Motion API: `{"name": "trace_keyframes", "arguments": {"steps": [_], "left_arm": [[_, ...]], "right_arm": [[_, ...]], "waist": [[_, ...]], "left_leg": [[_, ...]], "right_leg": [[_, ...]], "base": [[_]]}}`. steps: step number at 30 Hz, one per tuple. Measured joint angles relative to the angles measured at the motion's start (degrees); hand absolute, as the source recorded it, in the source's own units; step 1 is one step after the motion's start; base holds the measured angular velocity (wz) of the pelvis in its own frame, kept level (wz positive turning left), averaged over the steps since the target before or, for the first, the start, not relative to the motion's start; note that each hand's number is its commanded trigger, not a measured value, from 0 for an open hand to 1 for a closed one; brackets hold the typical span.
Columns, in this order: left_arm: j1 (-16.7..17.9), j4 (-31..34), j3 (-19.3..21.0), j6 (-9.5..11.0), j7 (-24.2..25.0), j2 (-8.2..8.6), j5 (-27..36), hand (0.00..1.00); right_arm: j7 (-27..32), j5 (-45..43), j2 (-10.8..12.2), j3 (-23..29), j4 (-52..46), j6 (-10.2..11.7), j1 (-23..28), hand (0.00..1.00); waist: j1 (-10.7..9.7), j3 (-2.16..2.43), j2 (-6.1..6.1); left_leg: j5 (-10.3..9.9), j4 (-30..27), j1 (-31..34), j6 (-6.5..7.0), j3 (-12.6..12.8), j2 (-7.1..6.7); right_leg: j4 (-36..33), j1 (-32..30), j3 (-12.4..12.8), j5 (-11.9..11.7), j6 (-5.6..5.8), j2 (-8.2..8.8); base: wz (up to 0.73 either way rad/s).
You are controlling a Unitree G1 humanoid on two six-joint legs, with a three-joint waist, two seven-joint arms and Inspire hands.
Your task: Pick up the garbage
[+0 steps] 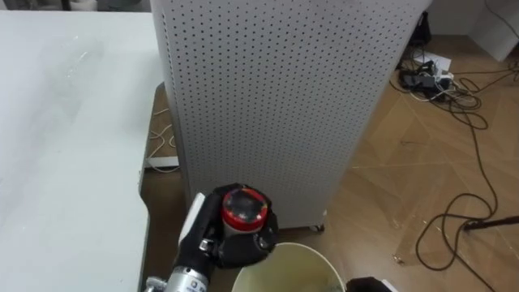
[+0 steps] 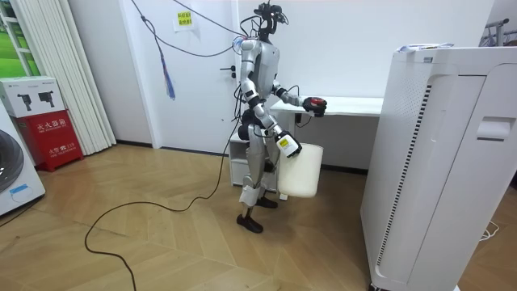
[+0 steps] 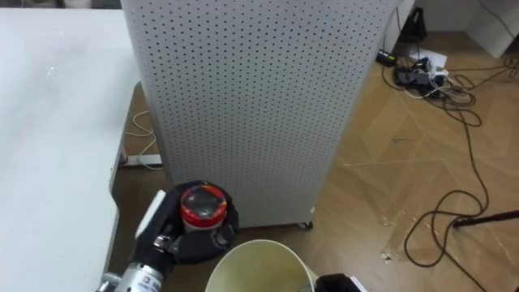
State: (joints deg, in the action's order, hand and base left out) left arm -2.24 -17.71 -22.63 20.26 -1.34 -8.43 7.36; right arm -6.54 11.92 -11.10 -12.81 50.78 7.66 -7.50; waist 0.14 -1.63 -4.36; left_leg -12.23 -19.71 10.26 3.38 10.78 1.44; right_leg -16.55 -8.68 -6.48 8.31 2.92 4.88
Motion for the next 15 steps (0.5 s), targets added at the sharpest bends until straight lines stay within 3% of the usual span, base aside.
{"name": "trace_keyframes", "arguments": {"steps": [3, 5, 6, 15], "left_arm": [[0.0, -0.4, -1.3, -1.0, 2.7, -0.05, 0.9, 1.00], [0.0, -0.4, -1.8, -2.0, 4.1, -0.24, 1.7, 0.25], [0.0, -0.4, -2.0, -2.4, 4.8, -0.36, 2.1, 0.00], [0.0, -0.4, -5.6, -4.1, 6.8, -0.43, 2.0, 0.00]], "right_arm": [[-0.2, 0.0, -0.1, 0.0, -1.6, 0.0, -0.4, 1.00], [-0.8, 0.0, -0.1, 0.0, -2.2, 0.0, -0.4, 1.00], [-1.1, 0.0, -0.1, 0.0, -2.4, 0.0, -0.4, 1.00], [-1.3, 0.0, -0.2, -2.2, -4.5, 0.0, -0.5, 1.00]], "waist": [[-0.2, -0.50, 0.77], [-0.2, -0.40, 1.19], [-0.3, -0.33, 1.43], [-0.4, -0.11, 2.11]], "left_leg": [[0.0, 0.4, 0.1, -0.01, 0.3, -0.01], [0.0, 0.5, 0.4, -0.04, 0.4, 0.01], [0.0, 0.5, 0.6, -0.05, 0.4, 0.03], [0.0, 0.9, 1.2, -0.05, 0.4, -0.06]], "right_leg": [[0.0, -0.4, 0.0, 0.0, 0.00, 0.02], [0.0, -0.8, -0.1, 0.0, 0.00, 0.00], [-0.1, -1.1, -0.1, 0.0, 0.00, -0.01], [-0.2, -1.8, -0.7, 0.0, 0.00, 0.16]], "base": [[-0.04], [-0.03], [0.00], [0.00]]}}
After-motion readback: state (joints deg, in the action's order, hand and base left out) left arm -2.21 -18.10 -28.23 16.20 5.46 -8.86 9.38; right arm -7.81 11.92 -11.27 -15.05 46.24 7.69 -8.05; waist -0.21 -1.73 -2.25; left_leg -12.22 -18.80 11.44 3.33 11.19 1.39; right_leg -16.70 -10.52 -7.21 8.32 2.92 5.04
